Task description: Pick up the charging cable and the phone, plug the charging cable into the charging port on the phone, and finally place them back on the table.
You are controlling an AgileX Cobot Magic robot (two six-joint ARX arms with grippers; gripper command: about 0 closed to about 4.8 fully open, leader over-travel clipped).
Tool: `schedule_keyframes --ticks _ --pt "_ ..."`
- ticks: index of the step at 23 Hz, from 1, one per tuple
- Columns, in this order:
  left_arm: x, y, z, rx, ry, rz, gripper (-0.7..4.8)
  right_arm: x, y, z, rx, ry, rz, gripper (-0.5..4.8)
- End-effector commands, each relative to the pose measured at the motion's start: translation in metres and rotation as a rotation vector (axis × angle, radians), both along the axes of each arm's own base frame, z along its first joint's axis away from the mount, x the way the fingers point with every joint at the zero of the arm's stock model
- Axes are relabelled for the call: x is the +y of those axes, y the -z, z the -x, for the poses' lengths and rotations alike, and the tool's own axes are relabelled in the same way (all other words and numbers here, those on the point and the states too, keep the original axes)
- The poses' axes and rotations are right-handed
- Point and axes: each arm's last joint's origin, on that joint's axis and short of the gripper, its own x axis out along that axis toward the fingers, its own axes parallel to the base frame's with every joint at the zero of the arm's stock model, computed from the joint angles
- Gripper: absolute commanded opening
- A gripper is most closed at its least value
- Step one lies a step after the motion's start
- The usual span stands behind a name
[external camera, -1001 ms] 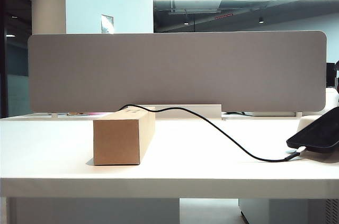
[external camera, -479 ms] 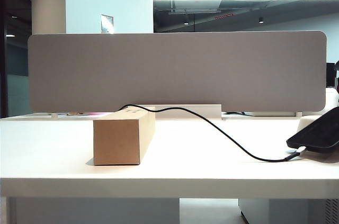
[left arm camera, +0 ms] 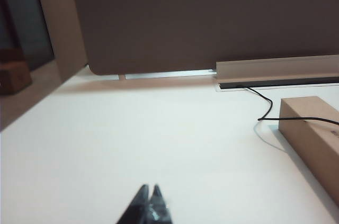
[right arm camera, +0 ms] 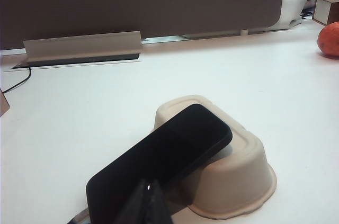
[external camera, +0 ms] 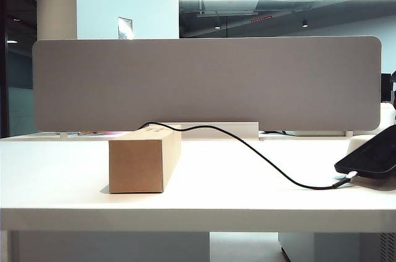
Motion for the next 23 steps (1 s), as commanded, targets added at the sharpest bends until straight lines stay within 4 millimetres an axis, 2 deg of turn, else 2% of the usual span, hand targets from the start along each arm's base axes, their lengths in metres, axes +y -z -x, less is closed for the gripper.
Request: schedule_keyframes --ticks 1,8,23 --pt "0.000 -0.003 0.000 -0.021 0.005 -0.030 -0.06 0.000 0.000 0.000 -0.008 0.002 0.004 -0.01" --pt "0.000 0.000 0.000 0.005 0.021 0.085 -0.06 0.000 0.000 0.000 -0.008 0.002 0.004 -0.01" --pt "0.000 0.007 0.000 0.084 0.017 0.085 -0.06 0.000 0.000 0.000 -0.008 0.002 0.004 -0.01"
